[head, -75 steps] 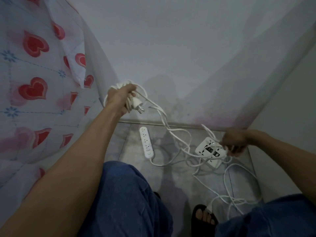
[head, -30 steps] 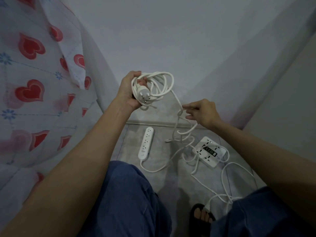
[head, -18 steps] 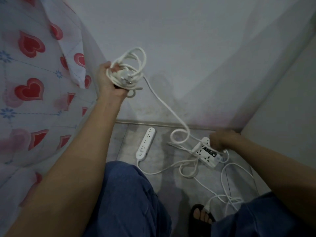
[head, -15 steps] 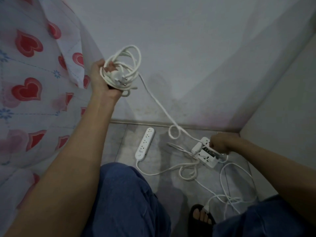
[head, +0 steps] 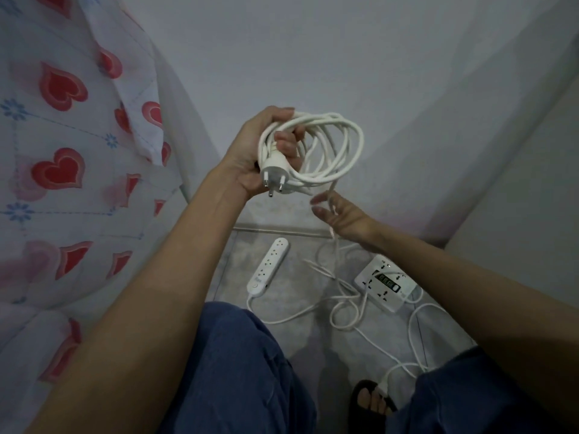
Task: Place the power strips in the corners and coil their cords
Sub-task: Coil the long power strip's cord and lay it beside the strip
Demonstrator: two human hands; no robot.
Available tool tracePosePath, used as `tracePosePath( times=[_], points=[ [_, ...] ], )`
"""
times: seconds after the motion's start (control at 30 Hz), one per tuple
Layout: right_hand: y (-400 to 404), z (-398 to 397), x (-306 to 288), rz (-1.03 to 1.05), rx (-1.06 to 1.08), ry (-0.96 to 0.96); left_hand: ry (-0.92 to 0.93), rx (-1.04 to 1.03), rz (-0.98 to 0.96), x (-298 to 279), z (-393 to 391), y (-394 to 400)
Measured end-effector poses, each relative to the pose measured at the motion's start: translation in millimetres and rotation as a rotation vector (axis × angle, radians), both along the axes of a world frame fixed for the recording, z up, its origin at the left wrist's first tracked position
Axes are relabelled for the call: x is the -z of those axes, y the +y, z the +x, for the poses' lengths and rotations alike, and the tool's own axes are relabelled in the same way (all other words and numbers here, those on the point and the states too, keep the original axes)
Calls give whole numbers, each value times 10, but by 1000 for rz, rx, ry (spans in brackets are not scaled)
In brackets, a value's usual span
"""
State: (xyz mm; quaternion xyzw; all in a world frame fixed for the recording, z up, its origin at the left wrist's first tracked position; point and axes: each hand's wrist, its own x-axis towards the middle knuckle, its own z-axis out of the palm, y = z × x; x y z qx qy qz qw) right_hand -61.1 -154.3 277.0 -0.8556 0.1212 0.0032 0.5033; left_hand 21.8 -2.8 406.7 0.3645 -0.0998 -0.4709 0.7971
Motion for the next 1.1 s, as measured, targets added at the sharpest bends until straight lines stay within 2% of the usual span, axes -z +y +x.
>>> tracePosePath(
  times=[0.07, 0.13, 0.23, 0.33, 0.37, 0.43, 0.5, 0.57, 0.63, 0.67, 0.77, 0.83, 0.9, 0.93, 1.0, 1.03, 1.1],
  points=[
    [-28, -11, 38, -60, 10, -8, 63, -31, -31, 48, 49, -20],
    [-19, -80, 64, -268, -105, 142, 125, -150, -56, 143, 116, -31],
    [51, -254, 63, -599, -326, 352, 118, -340, -10, 277, 213, -2],
    [78, -402, 12, -642, -360, 461, 243, -568, -80, 466, 433, 89],
    [97, -431, -32, -675, -376, 471, 285, -621, -113, 541, 517, 121],
    [171, -463, -143, -781, -462, 446, 277, -691, -57, 684, 640, 150],
    [318, -477, -296, -1008, -585, 355, 200, -744, 104, 797, 653, 109],
    [489, -495, -456, -1235, -617, 204, 177, -769, 189, 848, 573, 51],
    [603, -485, -612, -1263, -568, 84, 24, -773, 341, 881, 479, -18],
    [620, -458, -656, -1190, -525, 50, -102, -778, 441, 893, 431, -53],
    [620, -417, -809, -683, -453, 28, -400, -750, 593, 980, 356, -158],
    [593, -424, -846, -265, -367, 74, -642, -633, 695, 1014, 303, -193],
    [509, -421, -844, -30, -236, 111, -976, -453, 818, 1036, 252, -189],
    [443, -402, -829, -18, -185, 116, -1135, -361, 877, 1034, 219, -173],
    [292, -372, -838, -180, -148, 86, -1363, -180, 964, 1002, 146, -121],
    [206, -354, -833, -325, -147, 71, -1405, -92, 998, 996, 119, -91],
    [9, -323, -788, -538, -96, 78, -1355, 83, 1038, 974, 70, -32]
  ],
)
